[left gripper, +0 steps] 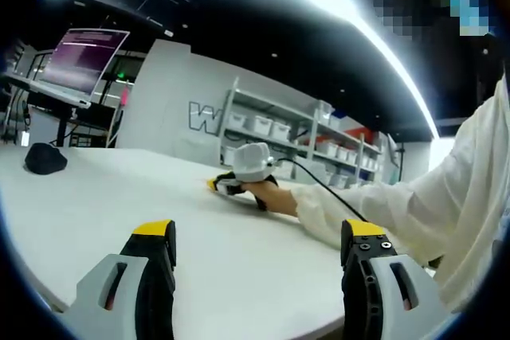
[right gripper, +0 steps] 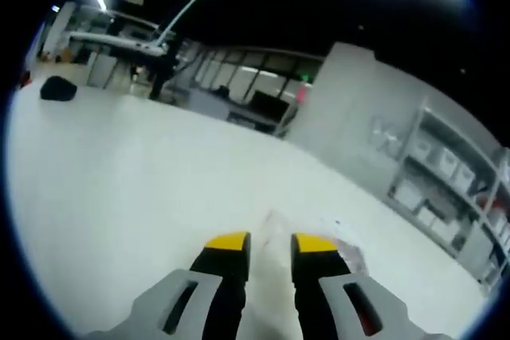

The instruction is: Open the resealable bag by pulling the two sides of the seal apart until the entire bag opening is separated and visibly accessible.

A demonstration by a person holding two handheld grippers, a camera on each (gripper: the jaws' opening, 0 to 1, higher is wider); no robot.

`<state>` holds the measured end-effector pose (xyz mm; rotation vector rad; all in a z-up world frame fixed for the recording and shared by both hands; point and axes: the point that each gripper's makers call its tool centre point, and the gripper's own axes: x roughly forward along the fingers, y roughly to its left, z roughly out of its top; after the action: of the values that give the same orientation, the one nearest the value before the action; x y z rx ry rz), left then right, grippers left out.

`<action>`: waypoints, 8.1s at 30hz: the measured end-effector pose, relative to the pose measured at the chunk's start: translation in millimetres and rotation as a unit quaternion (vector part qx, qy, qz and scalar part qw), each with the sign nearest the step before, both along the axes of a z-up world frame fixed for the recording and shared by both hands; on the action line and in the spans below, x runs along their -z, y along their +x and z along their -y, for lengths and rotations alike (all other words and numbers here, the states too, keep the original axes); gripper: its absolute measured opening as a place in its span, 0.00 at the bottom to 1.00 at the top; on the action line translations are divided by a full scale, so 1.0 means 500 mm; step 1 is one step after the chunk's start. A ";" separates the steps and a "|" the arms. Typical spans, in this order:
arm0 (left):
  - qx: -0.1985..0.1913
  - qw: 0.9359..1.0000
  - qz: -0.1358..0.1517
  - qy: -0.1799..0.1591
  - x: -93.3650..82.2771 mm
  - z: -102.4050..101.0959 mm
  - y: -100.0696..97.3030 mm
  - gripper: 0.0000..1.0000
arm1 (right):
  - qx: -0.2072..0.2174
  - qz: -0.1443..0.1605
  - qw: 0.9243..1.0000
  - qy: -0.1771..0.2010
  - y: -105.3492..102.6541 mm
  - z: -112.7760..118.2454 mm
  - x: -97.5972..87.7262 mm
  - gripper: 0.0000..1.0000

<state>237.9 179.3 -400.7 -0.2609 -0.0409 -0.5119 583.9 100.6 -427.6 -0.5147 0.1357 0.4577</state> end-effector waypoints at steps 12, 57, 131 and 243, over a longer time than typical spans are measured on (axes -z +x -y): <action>-0.002 1.000 0.000 -0.001 0.000 -0.002 0.000 0.84 | 0.018 -0.020 0.999 0.022 0.013 0.012 0.008 0.07; -0.006 1.000 0.003 -0.001 -0.007 -0.011 -0.012 0.84 | 0.078 0.092 0.991 0.059 0.018 0.128 -0.187 0.00; 0.015 0.999 0.020 0.024 -0.042 0.047 -0.054 0.83 | -0.015 0.112 0.991 0.071 -0.171 0.163 -0.271 0.00; 0.018 1.000 0.011 0.014 -0.028 0.046 -0.056 0.83 | -0.158 0.114 0.977 0.085 -0.478 0.131 -0.278 0.00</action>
<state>209.9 156.2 -386.6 -0.2283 -0.0514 -0.5501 344.8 35.3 -288.4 -0.4178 -0.2078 0.7100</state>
